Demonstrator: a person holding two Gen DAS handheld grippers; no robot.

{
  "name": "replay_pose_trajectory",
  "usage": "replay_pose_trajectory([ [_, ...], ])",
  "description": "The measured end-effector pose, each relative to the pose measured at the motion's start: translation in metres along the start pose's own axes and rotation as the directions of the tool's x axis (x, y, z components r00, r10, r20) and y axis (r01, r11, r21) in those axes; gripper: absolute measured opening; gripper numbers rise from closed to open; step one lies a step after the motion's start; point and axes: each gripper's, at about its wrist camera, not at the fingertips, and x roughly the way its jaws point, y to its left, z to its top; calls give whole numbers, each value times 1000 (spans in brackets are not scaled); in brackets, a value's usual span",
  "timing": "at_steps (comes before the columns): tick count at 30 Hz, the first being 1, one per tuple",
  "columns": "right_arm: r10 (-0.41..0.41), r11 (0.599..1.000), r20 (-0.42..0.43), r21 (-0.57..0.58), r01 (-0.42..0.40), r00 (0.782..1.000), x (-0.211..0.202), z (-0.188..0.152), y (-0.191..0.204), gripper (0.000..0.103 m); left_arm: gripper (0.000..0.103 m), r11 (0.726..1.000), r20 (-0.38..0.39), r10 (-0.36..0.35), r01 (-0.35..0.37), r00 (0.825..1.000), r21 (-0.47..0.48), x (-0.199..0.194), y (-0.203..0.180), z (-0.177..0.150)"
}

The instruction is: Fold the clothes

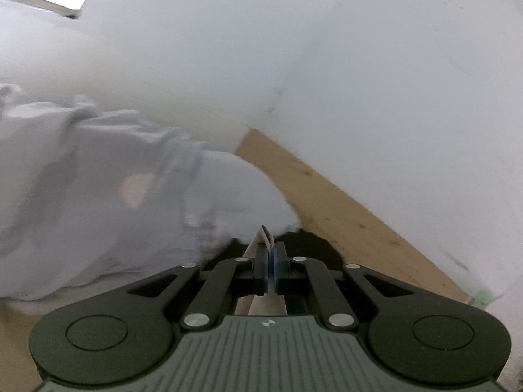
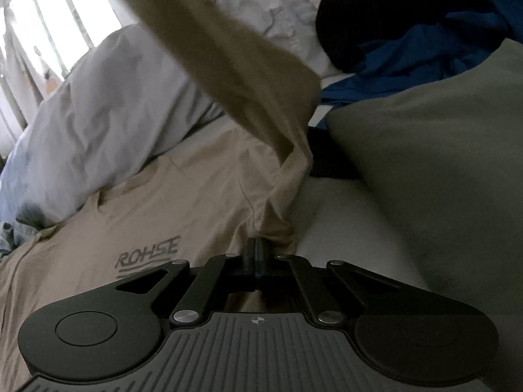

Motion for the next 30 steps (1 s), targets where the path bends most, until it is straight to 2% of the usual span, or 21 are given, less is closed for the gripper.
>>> replay_pose_trajectory([
  [11,5,1000,-1,5,-5,1000,1,0,2,0,6,980,-5,173,-172,985,-97,-58,87,7],
  [18,8,1000,-2,9,-8,1000,1,0,2,0,6,933,-36,303,-304,952,-190,-73,151,-6],
  [26,12,1000,-3,14,-12,1000,1,0,2,0,6,876,-93,387,-397,917,-272,-93,210,-40],
  [30,12,1000,-1,15,-12,1000,1,0,1,0,6,848,-145,430,-454,891,-273,-96,239,-60],
])
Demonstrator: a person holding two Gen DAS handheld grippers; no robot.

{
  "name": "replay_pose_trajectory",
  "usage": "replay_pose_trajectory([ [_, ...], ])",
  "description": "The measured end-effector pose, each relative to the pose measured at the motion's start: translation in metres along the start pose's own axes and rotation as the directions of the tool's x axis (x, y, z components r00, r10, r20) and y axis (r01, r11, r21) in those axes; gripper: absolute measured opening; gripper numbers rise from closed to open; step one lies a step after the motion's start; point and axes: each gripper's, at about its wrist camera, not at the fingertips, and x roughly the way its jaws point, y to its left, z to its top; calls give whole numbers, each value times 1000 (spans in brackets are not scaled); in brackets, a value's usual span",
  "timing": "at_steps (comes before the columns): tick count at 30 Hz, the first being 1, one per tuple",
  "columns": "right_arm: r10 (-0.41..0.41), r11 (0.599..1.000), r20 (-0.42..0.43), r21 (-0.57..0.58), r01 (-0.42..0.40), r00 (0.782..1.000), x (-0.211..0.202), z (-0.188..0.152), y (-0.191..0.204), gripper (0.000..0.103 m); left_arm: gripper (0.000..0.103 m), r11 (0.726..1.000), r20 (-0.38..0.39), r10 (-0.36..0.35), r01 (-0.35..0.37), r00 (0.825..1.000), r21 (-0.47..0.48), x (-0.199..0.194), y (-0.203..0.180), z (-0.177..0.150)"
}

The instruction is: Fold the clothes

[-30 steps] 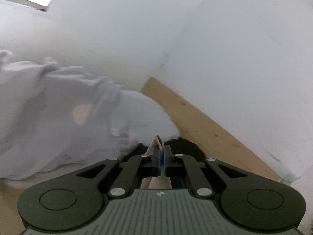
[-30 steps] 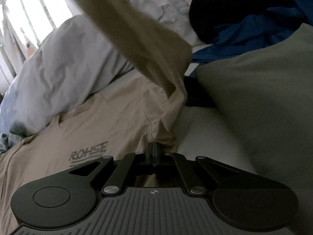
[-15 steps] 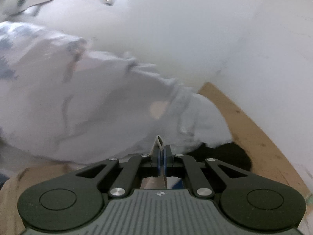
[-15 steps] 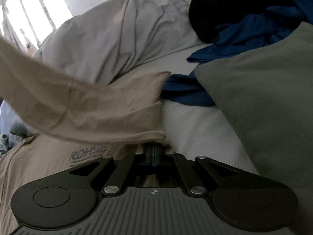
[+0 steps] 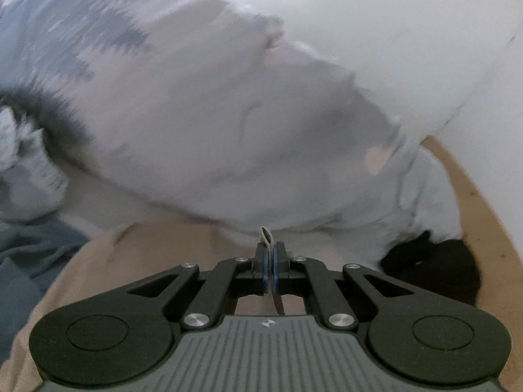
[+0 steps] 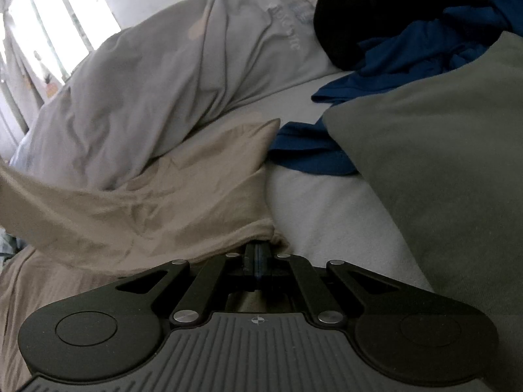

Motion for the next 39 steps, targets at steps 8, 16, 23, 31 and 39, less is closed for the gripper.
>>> replay_pose_trajectory([
  [8,2,1000,1,2,-2,1000,1,0,0,0,6,986,-97,164,-167,982,-25,32,66,-19],
  [16,7,1000,3,7,-7,1000,1,0,-2,0,19,971,-74,236,-231,969,69,46,98,-29],
  [23,4,1000,6,-1,-4,1000,0,-1,-1,0,45,985,38,153,-155,988,81,16,92,-30],
  [31,22,1000,1,20,-22,1000,0,0,-5,0,67,997,171,15,-28,985,73,-49,60,-53],
  [39,31,999,-6,10,-30,1000,-1,2,-3,6,73,999,277,-27,15,960,46,-145,32,-90],
])
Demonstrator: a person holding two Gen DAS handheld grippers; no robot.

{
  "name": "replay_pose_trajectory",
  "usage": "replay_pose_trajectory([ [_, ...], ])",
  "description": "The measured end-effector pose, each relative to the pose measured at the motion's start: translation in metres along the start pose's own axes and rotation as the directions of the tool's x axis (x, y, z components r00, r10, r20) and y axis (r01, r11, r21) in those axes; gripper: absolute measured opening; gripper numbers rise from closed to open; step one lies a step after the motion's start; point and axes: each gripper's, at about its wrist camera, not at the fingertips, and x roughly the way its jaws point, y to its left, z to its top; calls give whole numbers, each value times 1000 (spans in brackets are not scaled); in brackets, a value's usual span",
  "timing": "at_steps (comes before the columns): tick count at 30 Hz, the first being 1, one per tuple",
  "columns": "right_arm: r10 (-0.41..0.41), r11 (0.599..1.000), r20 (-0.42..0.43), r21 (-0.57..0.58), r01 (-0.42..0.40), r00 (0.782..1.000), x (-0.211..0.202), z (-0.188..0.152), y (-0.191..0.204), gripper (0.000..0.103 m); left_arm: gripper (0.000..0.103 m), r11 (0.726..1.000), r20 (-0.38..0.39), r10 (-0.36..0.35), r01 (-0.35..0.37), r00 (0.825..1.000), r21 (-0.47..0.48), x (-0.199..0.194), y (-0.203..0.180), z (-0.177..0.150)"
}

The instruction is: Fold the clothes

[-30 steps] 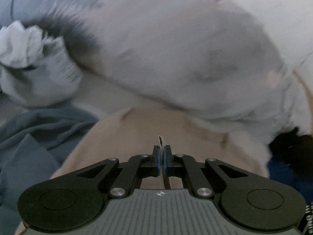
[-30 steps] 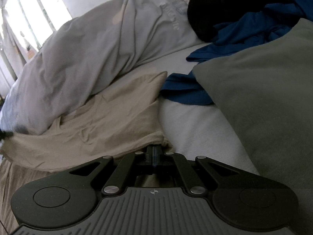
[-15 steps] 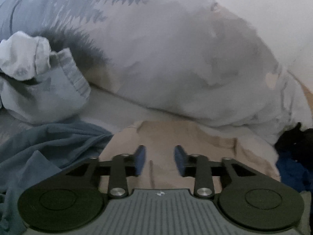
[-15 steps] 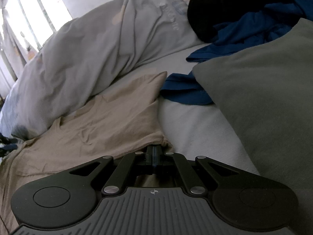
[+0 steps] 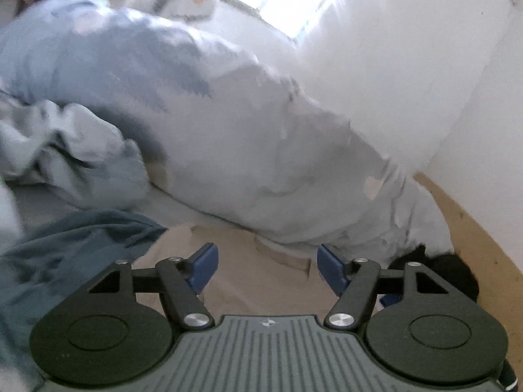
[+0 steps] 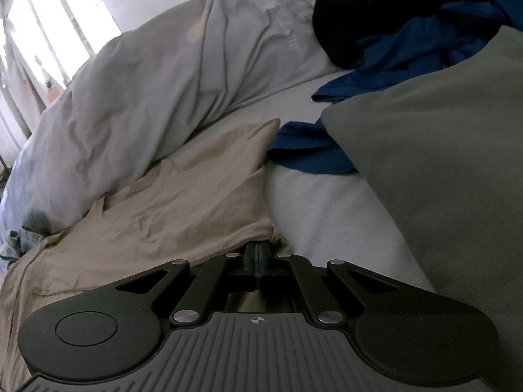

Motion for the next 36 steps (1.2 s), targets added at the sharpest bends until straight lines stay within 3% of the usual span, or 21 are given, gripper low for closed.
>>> replay_pose_trajectory([
  [2,18,1000,-5,-10,-18,1000,-3,1,1,12,82,1000,54,-14,15,998,-19,-31,-6,-1],
  [4,54,998,0,-30,-54,999,-9,0,5,40,87,998,100,-36,40,994,-39,-62,-14,-2],
  [6,84,995,8,-57,-83,996,-16,-1,11,60,87,998,124,-49,55,991,-44,-90,-24,-1],
  [12,170,977,30,-136,-165,985,-57,-9,43,79,94,992,163,-100,111,982,-61,-156,-50,-13],
  [17,272,933,39,-255,-254,962,-102,-15,72,84,94,988,197,-137,148,971,-39,-205,-70,-19],
  [20,315,937,37,-169,-304,949,-126,-25,61,85,94,981,236,-173,188,956,-45,-235,-79,-21],
  [25,258,966,69,-13,-258,964,-161,-41,42,85,95,966,272,-245,258,931,-13,-272,-95,-29],
  [29,171,984,65,-56,-167,983,-193,-58,52,85,96,951,258,-295,308,920,-8,-296,-103,-38],
  [30,154,986,65,-70,-149,986,-200,-63,56,85,103,947,261,-310,321,914,3,-304,-105,-41],
  [36,114,992,127,-72,-106,985,-248,-83,78,85,103,926,314,-375,371,872,72,-358,-113,-51],
])
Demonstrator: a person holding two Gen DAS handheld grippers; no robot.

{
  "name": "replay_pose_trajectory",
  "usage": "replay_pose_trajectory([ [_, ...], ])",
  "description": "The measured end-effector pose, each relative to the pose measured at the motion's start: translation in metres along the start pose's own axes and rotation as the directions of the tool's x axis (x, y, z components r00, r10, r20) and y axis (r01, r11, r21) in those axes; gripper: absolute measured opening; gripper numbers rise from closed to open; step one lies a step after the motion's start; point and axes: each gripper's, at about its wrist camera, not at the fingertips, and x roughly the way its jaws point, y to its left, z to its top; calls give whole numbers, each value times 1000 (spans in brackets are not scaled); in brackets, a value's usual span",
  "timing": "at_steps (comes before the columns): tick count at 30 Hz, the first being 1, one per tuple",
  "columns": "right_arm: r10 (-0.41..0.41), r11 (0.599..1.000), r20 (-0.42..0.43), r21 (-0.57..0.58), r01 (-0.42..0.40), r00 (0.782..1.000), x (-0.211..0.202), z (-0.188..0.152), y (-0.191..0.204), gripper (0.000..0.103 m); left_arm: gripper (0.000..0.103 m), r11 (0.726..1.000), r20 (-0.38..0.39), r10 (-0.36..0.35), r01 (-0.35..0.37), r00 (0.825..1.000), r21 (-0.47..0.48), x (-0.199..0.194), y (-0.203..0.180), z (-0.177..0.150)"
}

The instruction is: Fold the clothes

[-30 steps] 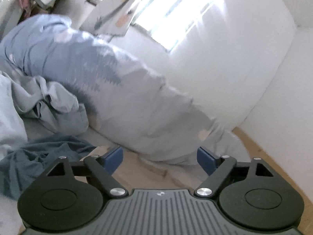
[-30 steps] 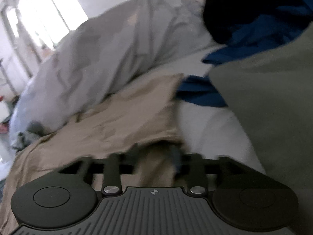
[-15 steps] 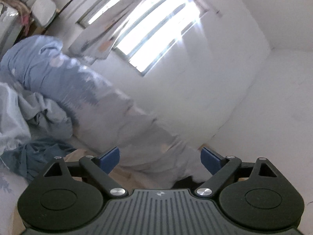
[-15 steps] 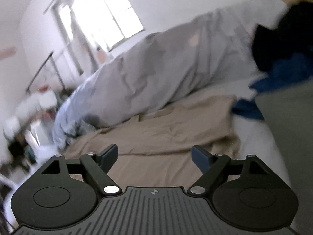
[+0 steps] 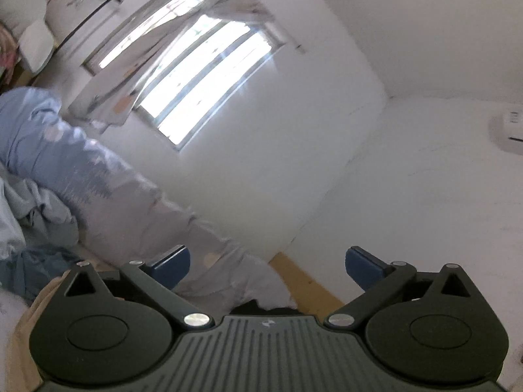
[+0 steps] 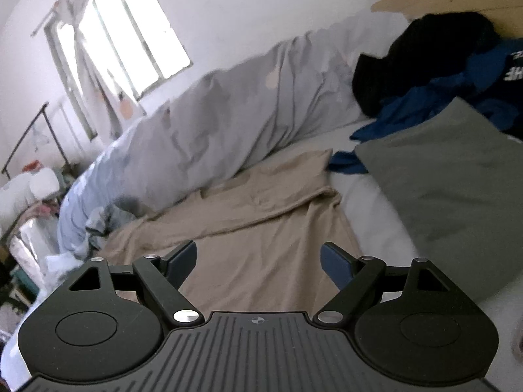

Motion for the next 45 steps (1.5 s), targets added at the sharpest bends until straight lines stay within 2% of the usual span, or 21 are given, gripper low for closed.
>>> replay_pose_trajectory([
  [4,9,999,37,51,-11,999,-32,-10,11,87,103,999,36,-9,7,999,43,-27,-10,-1],
  [8,32,994,63,100,-39,997,-62,-21,19,93,103,998,62,-7,2,998,70,-46,-15,-12],
  [13,54,995,65,82,-59,996,-91,-34,33,98,103,993,71,27,-35,997,110,-55,-16,-35],
  [17,59,998,47,17,-59,997,-107,-40,46,99,103,990,79,80,-88,994,108,-60,-4,-53],
  [20,58,998,37,-18,-57,998,-115,-44,54,100,103,981,94,162,-170,982,92,-62,17,-66],
  [23,43,997,20,-70,-41,999,-115,-48,65,103,103,948,152,312,-317,938,11,-56,46,-79],
  [24,34,995,9,-95,-33,999,-114,-50,70,103,103,936,164,350,-351,922,-28,-53,57,-83],
  [27,9,980,-36,-200,-17,999,-114,-62,99,103,103,903,156,428,-412,890,-125,-38,92,-90],
  [31,-17,946,-82,-323,-11,996,-105,-77,127,103,103,833,104,552,-540,827,-121,-18,135,-95],
  [34,-42,912,-112,-410,-7,993,-95,-90,147,103,103,785,77,615,-600,785,-152,-21,166,-97],
  [36,-45,887,-132,-460,-21,990,-89,-99,160,103,103,755,84,653,-638,753,-152,-26,185,-98],
  [38,-38,862,-152,-505,-44,988,-82,-109,174,103,103,719,91,693,-678,715,-155,-30,205,-100],
  [39,-34,849,-162,-525,-57,986,-79,-115,182,103,103,686,90,726,-709,682,-164,-29,217,-102],
  [41,-23,820,-181,-566,-85,983,-79,-131,206,103,103,638,75,766,-743,638,-203,-29,236,-108],
  [45,1,742,-226,-653,-153,974,-72,-158,247,103,103,629,84,767,-722,636,-288,-33,261,-125],
])
